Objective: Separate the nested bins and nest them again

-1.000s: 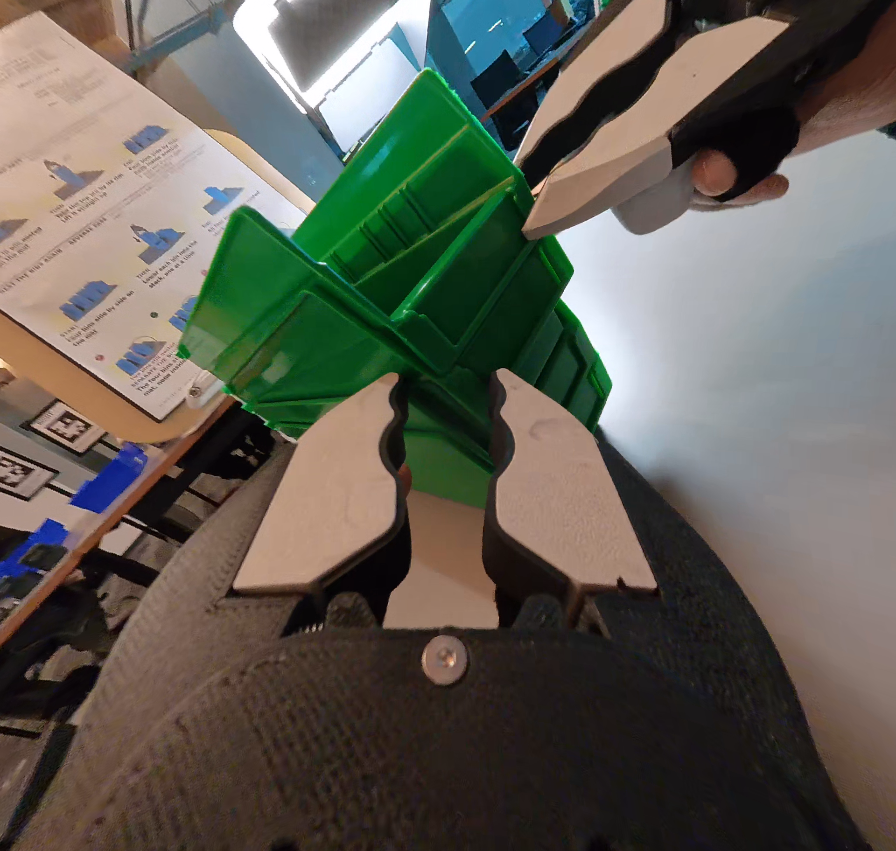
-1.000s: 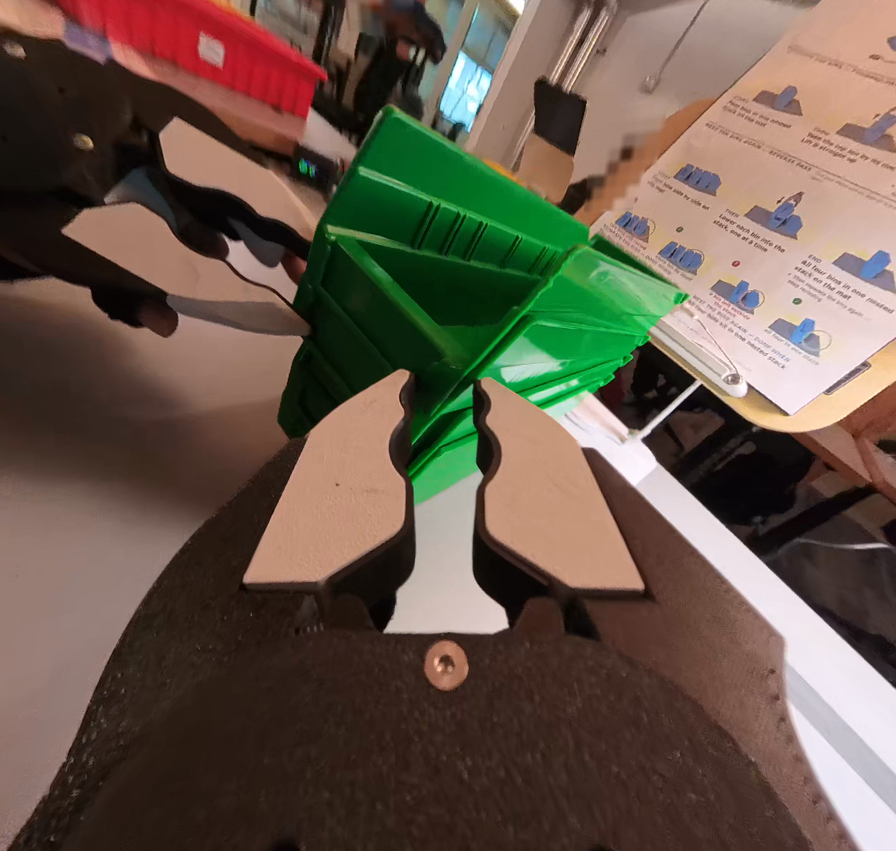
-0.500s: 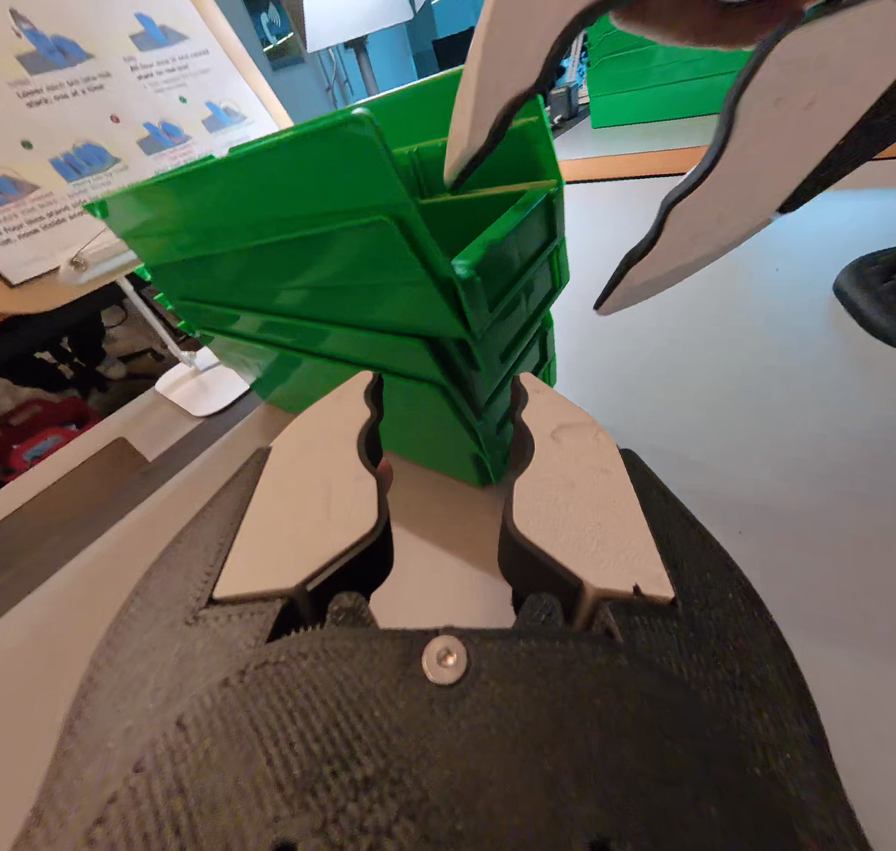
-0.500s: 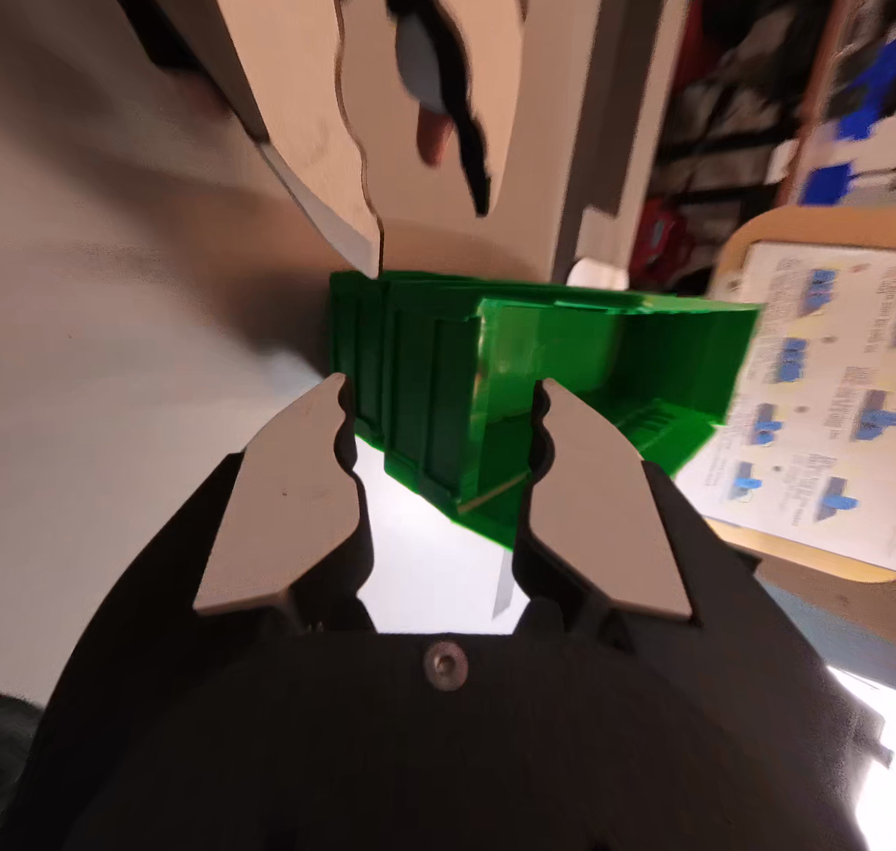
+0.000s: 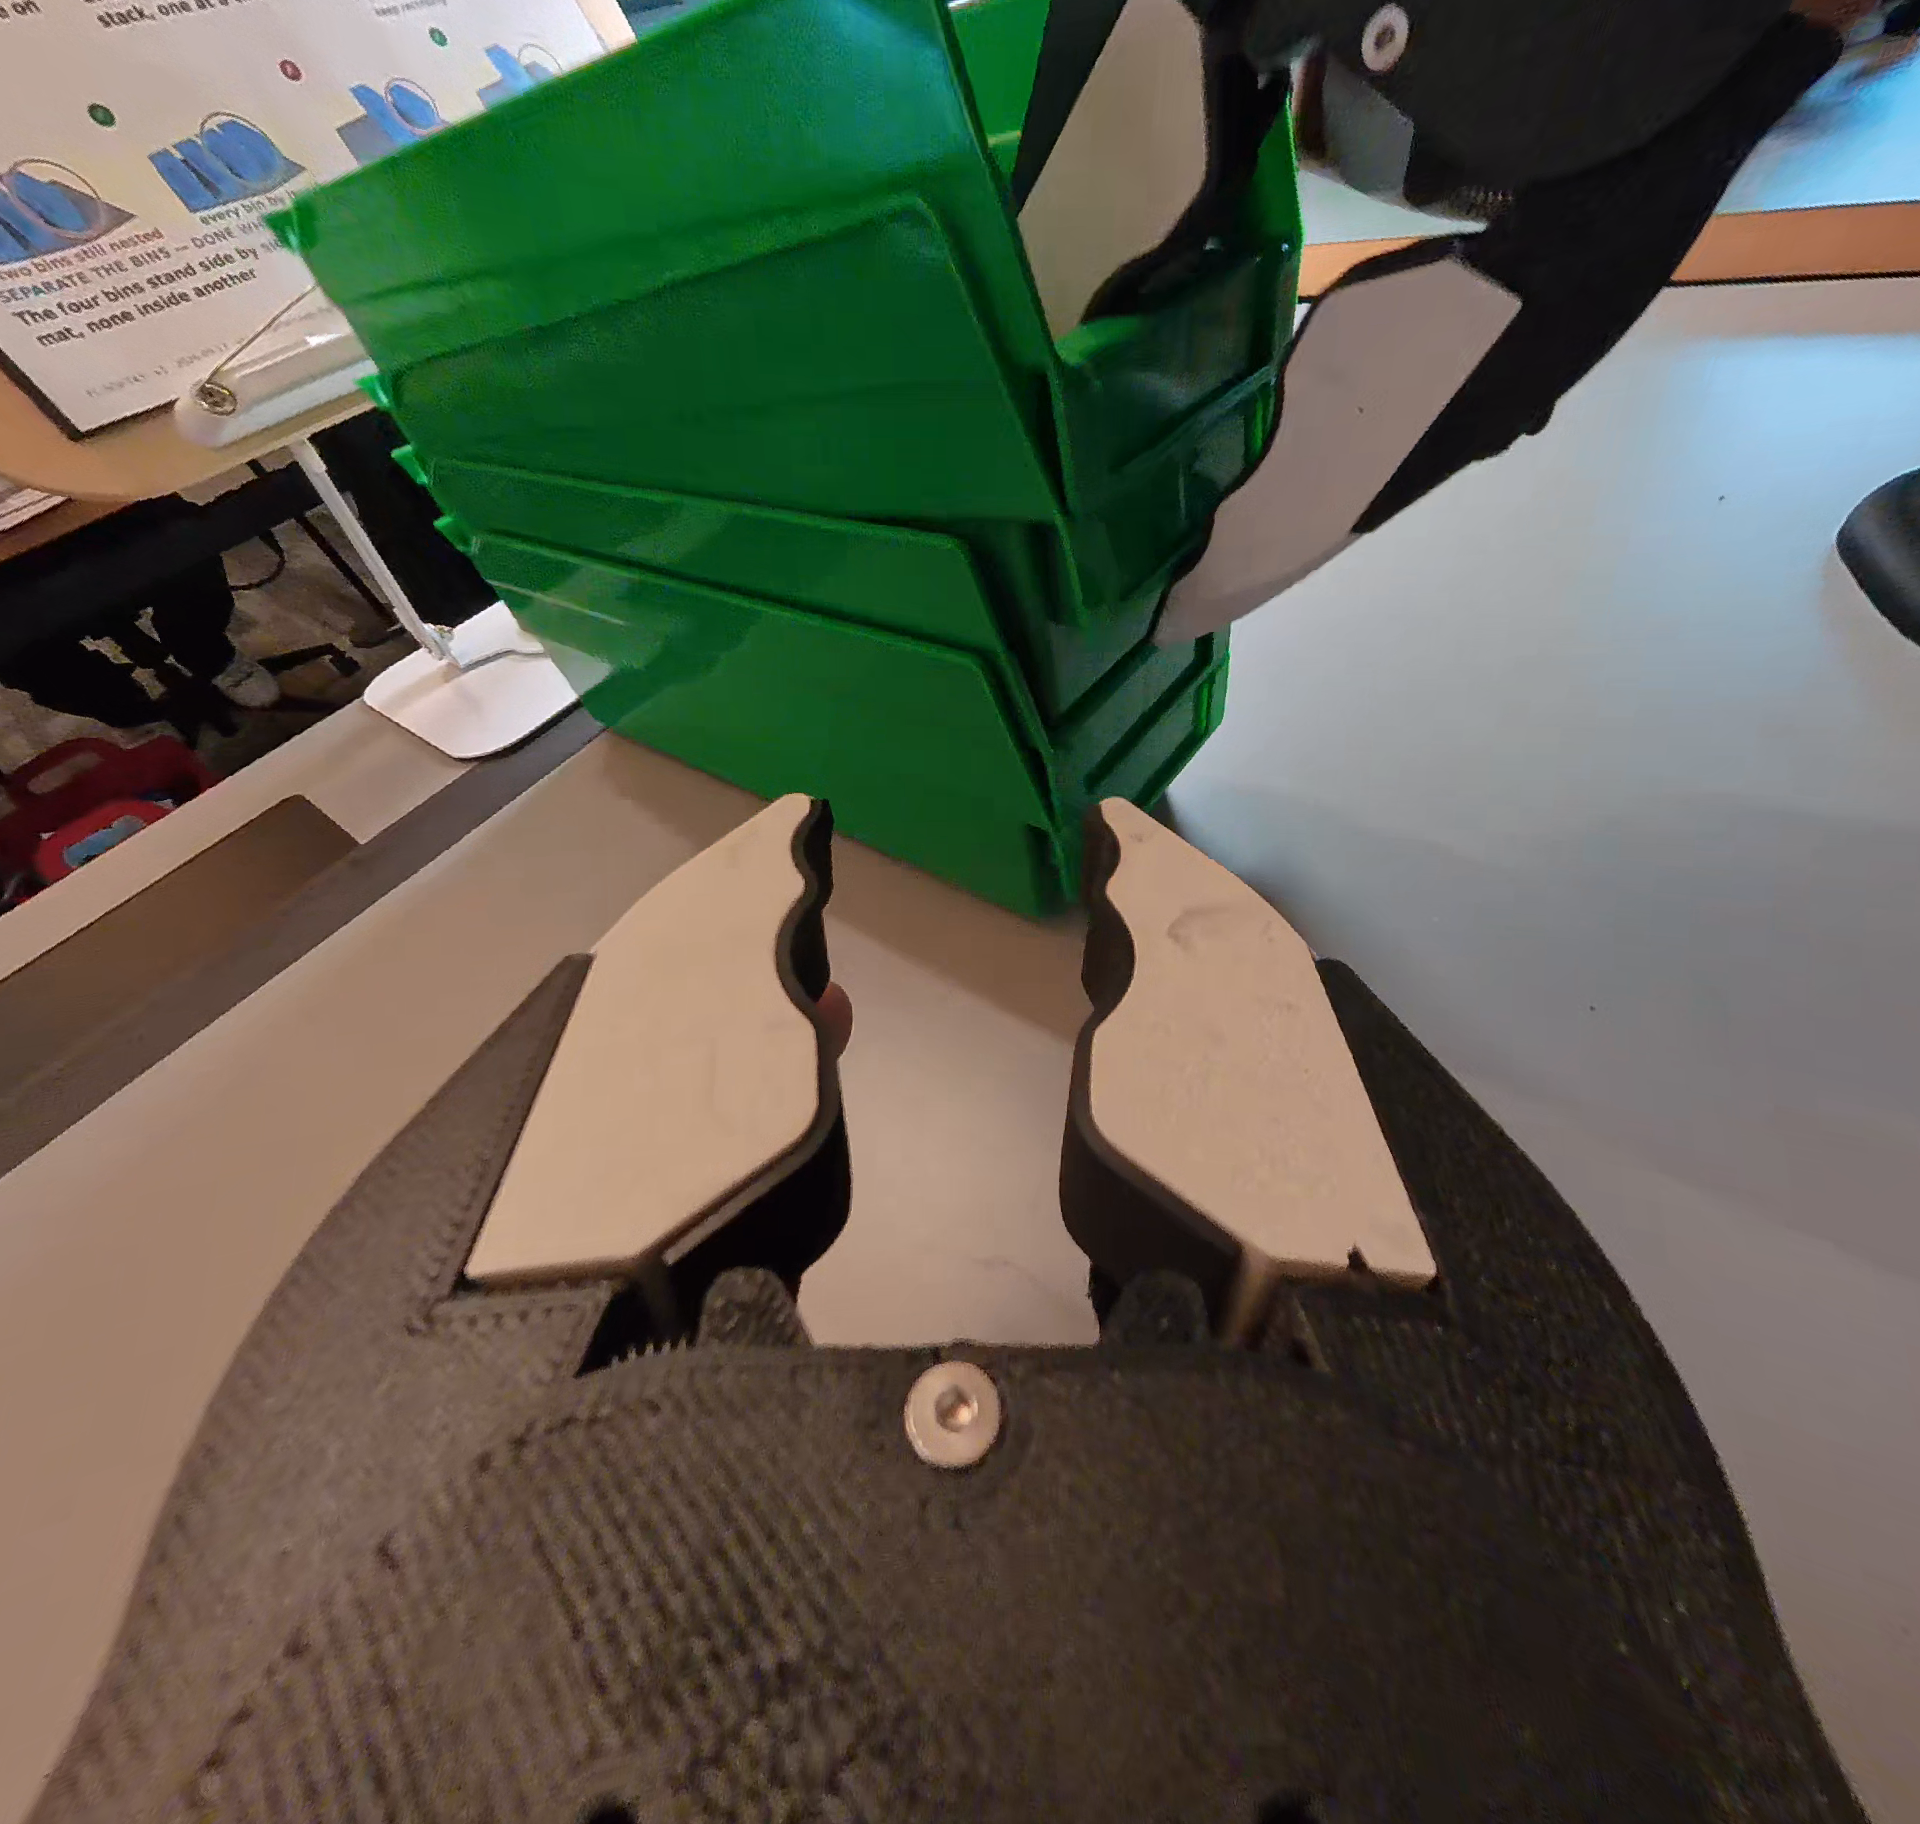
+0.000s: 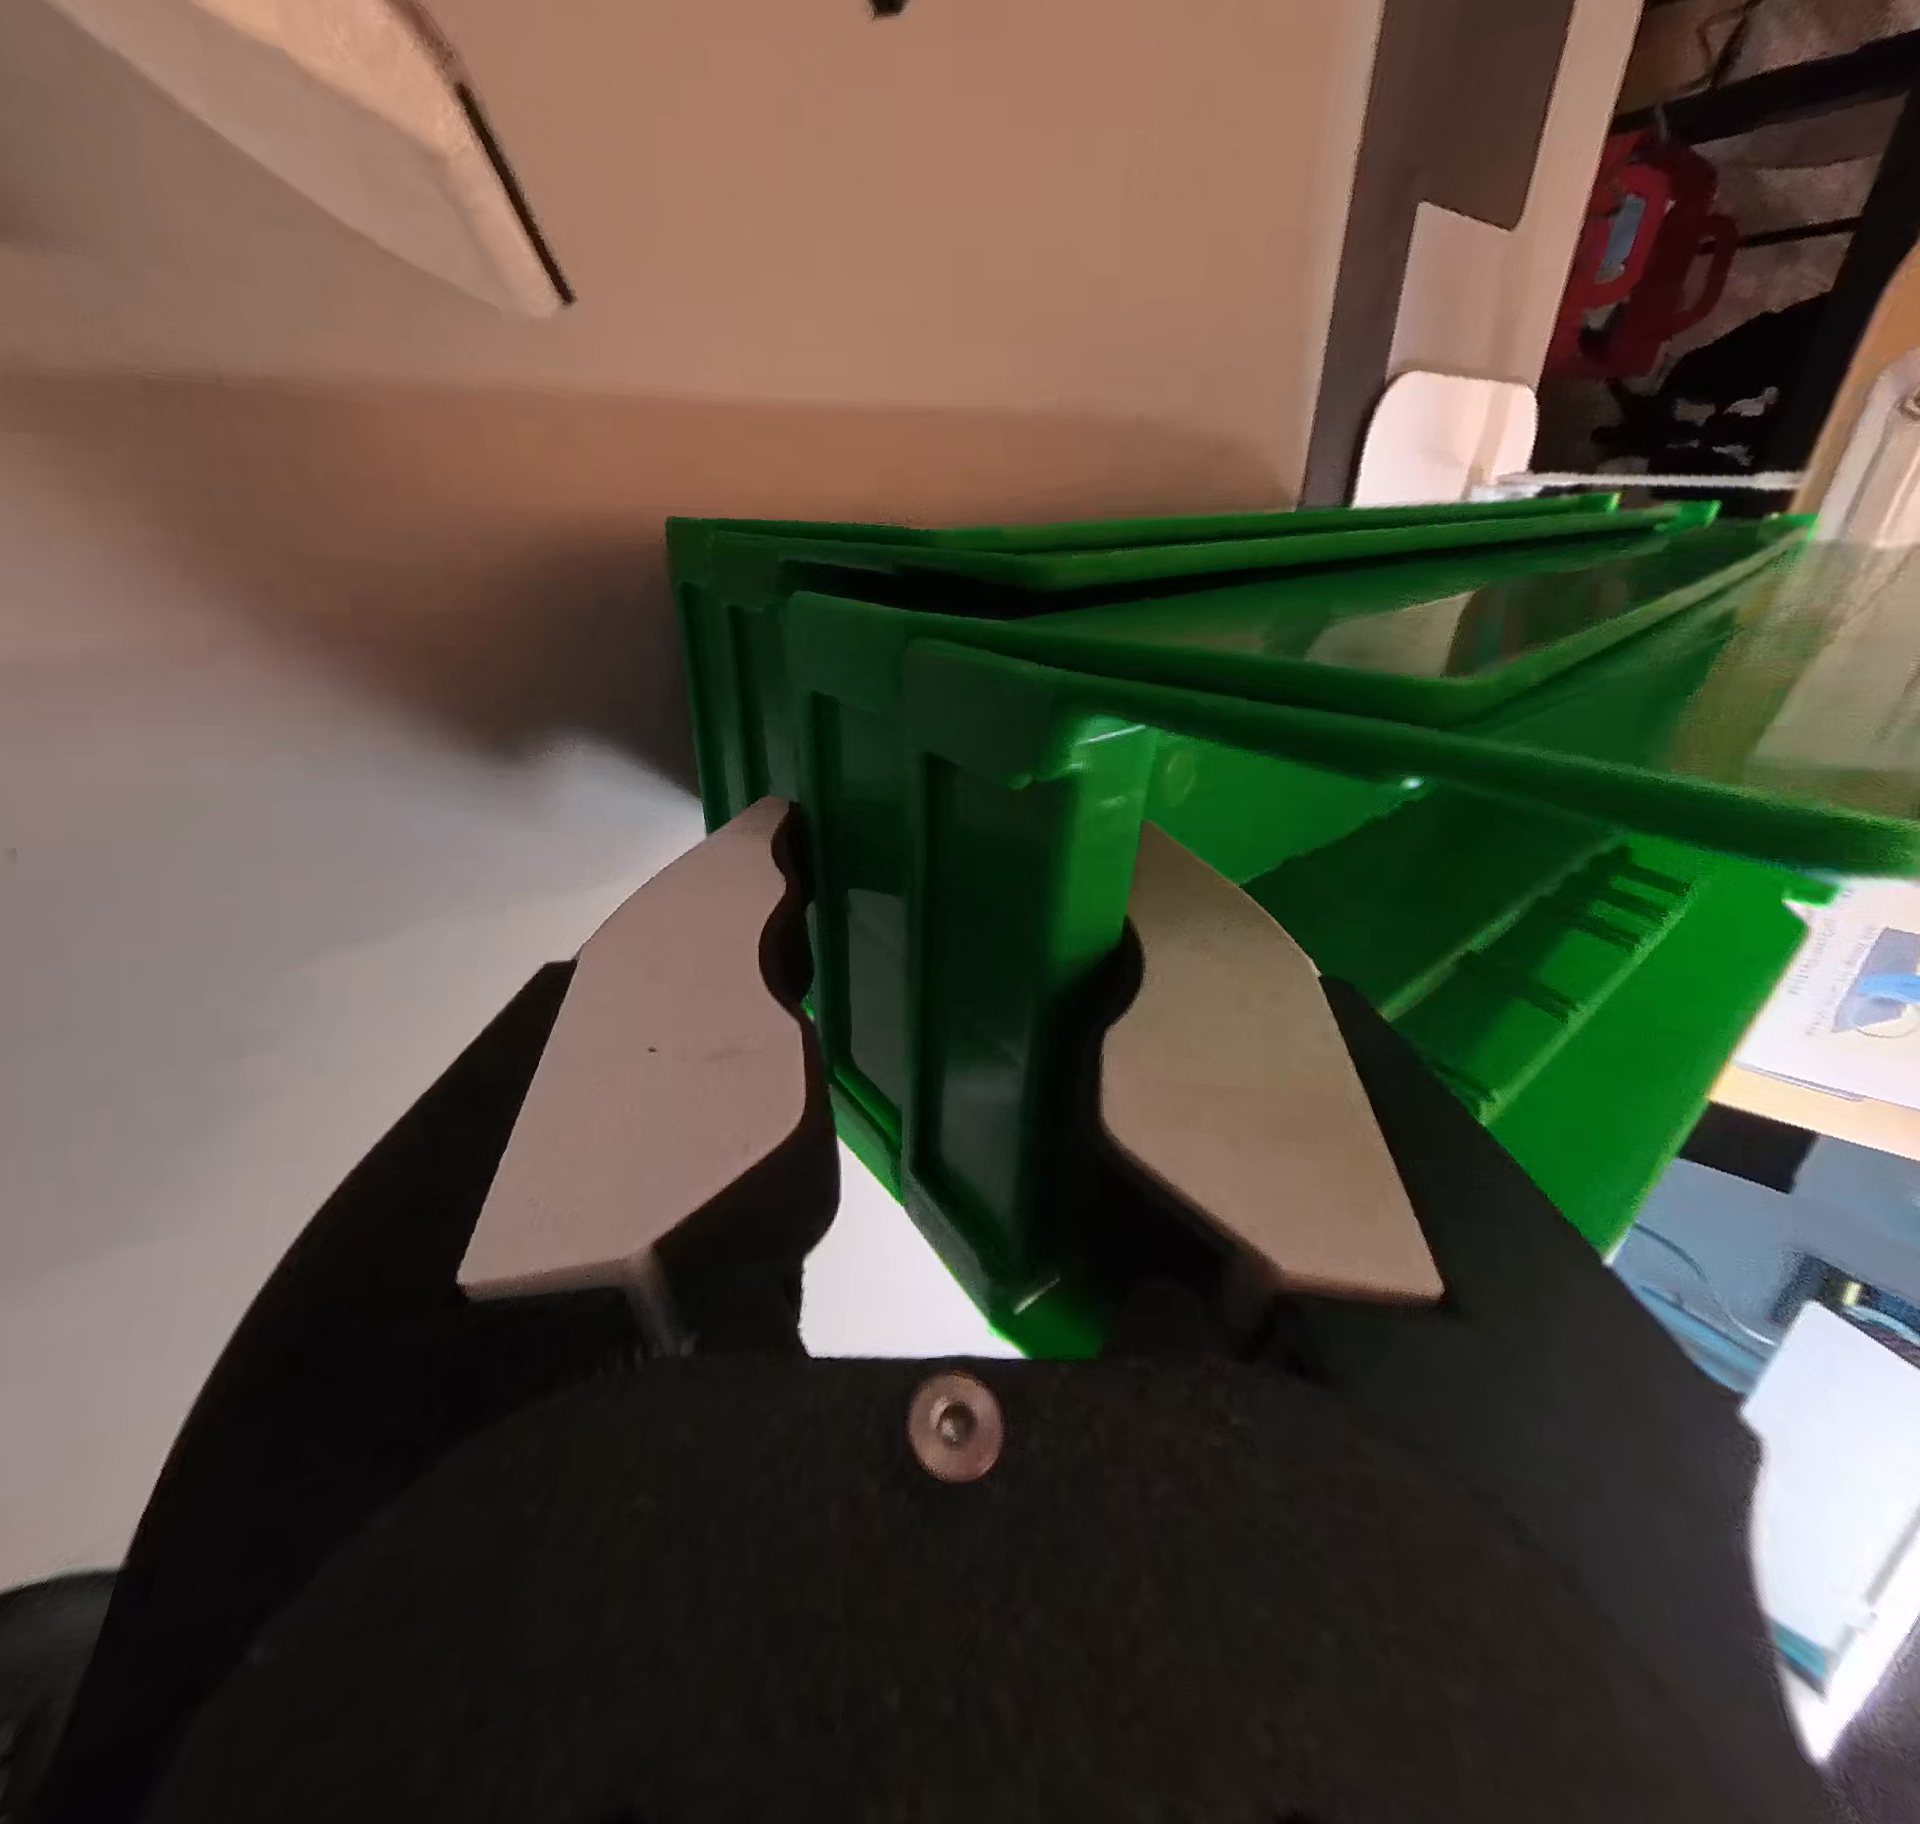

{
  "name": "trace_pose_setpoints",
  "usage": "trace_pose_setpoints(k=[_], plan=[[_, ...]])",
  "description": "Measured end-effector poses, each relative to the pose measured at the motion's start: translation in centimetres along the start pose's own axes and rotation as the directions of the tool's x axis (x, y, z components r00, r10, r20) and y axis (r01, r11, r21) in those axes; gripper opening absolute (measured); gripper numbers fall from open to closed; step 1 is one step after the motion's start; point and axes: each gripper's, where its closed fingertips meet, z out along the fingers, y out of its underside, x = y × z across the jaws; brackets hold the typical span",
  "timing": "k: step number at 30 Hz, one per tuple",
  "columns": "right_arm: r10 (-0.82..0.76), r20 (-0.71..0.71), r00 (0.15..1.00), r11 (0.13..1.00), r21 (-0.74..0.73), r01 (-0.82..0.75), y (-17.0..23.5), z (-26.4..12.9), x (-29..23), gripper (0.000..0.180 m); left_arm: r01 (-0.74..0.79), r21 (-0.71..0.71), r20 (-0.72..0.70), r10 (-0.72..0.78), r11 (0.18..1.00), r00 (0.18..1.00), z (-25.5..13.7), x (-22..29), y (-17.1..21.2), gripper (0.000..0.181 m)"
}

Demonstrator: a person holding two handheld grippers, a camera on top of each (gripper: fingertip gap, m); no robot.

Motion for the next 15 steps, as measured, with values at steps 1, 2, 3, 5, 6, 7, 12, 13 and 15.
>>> trace_pose_setpoints(k=[1,2,3,5,6,7,12,13,15], plan=[[0.015,-0.009,1.0,1.0,0.014,-0.015,-0.1,-0.1,0.2,0.051,-0.001,-0.004,0.0,0.001,1.0,1.0,0.1,0.1,0.1,0.046],[0.017,-0.03,0.999,1.0,0.018,-0.016,-0.2,-0.2,0.6,0.051,0.002,-0.009,0.001,-0.002,1.0,1.0,0.1,0.1,0.3,0.046],[0.0,-0.072,0.997,1.0,0.012,0.001,-0.1,-0.3,1.1,0.051,0.006,-0.014,0.0,-0.006,1.0,1.0,0.2,0.1,0.4,0.046],[-0.033,-0.164,0.986,0.999,-0.009,0.032,0.1,-0.8,2.6,0.049,0.015,-0.028,0.0,-0.015,1.0,1.0,0.4,0.1,0.9,0.046],[-0.038,-0.18,0.983,0.999,-0.009,0.037,0.0,-1.1,3.1,0.049,0.019,-0.034,-0.002,-0.019,0.999,1.0,0.5,0.1,1.1,0.045],[-0.03,-0.17,0.985,1.0,0.001,0.031,-0.1,-1.4,3.3,0.049,0.024,-0.04,-0.005,-0.025,0.999,1.0,0.6,0.2,1.3,0.045],[-0.038,-0.067,0.997,0.999,-0.024,0.037,0.3,-0.2,1.7,0.05,0.032,-0.051,-0.012,-0.033,0.998,0.999,0.8,0.5,1.6,0.045],[-0.056,-0.057,0.997,0.998,-0.031,0.054,0.4,0.4,1.2,0.051,0.03,-0.049,-0.013,-0.03,0.998,0.999,0.8,0.5,1.5,0.045],[-0.066,-0.051,0.996,0.997,-0.034,0.065,0.5,1.1,0.8,0.052,0.027,-0.049,-0.015,-0.028,0.998,1.0,0.8,0.6,1.5,0.045]])
